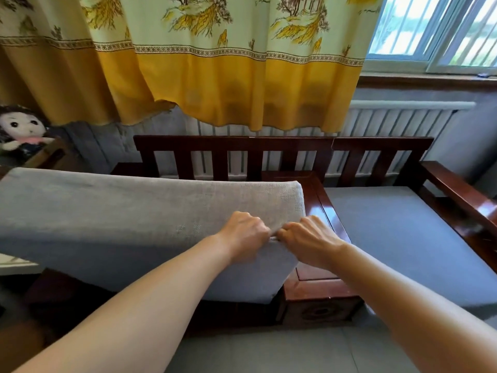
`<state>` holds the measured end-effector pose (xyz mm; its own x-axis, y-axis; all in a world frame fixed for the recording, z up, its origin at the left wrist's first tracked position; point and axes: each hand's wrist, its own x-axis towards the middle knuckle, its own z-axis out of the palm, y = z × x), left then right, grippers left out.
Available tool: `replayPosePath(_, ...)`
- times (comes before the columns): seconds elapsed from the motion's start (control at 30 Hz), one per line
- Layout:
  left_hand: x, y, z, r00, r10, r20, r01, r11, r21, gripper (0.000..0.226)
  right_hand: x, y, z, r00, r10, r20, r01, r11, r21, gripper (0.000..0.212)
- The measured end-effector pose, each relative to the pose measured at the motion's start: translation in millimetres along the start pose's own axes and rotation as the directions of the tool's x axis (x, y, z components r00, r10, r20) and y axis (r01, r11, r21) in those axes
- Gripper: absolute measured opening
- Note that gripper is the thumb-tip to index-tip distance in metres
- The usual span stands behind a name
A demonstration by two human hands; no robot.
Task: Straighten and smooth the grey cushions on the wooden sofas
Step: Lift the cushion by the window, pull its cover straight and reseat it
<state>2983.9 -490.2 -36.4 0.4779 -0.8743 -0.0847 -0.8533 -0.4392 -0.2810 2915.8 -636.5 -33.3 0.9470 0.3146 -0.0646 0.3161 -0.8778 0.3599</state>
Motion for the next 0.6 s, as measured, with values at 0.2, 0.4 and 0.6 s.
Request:
replayPosePath(0.2,76.2,-40.7,0.3,0.984,-0.170,-0.051,0.164,0.981,-0.101,0.025,65.6,72.9,22.0,0.998,0.064,-0.002,-0.064,0.995,0.078,0.033)
replayPosePath(0.4,123.2,-92.5,16.1,0.934,-0.342,-0.104,0.316,0.926,-0.204,0.021,129.3,126.4,37.1,0.994,0.086,-0.066,-0.076,0.988,0.135,0.028)
replayPosePath(0.6,126.5,-140.7,34.2,0.857,-0.490,-0.160,0.446,0.860,-0.249,0.032,165.6,154.8,41.9,0.976,0.191,-0.101,-0.177,0.976,0.129,0.027)
